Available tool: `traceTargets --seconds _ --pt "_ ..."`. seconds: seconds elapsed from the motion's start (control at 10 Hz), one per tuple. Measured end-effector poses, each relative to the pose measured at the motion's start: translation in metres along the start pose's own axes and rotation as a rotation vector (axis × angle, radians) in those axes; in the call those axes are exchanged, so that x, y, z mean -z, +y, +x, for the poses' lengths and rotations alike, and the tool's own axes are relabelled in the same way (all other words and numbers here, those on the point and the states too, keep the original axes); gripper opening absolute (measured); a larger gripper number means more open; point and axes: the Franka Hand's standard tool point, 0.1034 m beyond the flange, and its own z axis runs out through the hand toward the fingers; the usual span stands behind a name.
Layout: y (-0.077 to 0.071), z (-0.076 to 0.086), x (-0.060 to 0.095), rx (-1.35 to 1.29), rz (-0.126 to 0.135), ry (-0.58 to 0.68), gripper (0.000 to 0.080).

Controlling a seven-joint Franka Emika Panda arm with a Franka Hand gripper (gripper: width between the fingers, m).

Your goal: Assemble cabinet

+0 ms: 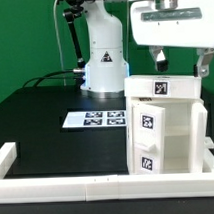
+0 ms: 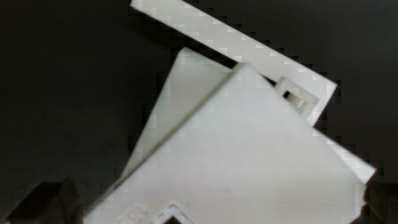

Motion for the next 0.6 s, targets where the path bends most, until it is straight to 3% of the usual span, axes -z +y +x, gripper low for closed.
traceTargets --seconds 0.6 --pt "-0.0013 0.0043 -0.0004 0.633 0.005 0.014 0.0797"
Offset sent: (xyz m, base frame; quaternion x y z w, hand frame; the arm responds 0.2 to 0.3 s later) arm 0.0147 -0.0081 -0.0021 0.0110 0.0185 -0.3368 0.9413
